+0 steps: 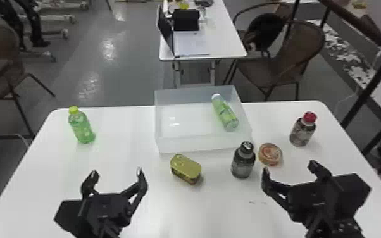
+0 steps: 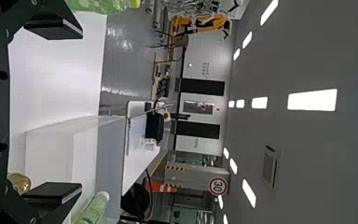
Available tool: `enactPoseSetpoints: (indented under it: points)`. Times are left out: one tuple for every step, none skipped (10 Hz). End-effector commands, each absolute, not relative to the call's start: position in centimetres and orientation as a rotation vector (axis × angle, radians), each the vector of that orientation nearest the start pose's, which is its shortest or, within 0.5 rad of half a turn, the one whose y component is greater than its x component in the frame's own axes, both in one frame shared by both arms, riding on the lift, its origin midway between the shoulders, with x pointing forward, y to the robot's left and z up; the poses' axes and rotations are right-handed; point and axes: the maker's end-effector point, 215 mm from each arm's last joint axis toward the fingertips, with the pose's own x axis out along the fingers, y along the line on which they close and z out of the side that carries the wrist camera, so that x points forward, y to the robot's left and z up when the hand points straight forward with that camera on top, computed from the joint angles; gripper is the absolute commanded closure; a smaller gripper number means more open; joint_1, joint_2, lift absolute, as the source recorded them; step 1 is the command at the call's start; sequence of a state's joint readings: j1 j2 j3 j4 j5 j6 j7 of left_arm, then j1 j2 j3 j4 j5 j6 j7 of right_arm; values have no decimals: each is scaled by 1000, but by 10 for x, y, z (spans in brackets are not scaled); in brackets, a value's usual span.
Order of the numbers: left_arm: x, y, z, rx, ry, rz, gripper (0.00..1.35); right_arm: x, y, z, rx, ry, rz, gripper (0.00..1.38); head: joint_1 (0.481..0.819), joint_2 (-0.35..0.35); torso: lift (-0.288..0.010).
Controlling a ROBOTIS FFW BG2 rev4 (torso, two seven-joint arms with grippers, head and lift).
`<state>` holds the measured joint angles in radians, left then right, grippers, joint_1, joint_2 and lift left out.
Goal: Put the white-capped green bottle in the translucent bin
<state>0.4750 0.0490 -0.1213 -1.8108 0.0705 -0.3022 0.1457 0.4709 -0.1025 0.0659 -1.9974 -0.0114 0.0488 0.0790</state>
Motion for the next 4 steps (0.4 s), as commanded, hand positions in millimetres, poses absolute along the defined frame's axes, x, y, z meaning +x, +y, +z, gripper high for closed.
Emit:
enactPoseSetpoints:
  points:
    - [434, 204, -369, -88, -50, 35, 148, 449, -185, -367, -44, 83, 175, 90, 695, 23, -45]
    - [435, 204, -369, -88, -49, 35, 148, 449, -185, -367, -43, 80, 171, 90, 695, 24, -45]
    - [435, 203, -371, -88, -41, 33, 148, 449, -185, -365, -42, 68, 169, 91, 695, 24, -45]
    - [435, 203, -370, -89, -41, 33, 148, 449, -186, -362, -41, 46, 166, 91, 695, 23, -45]
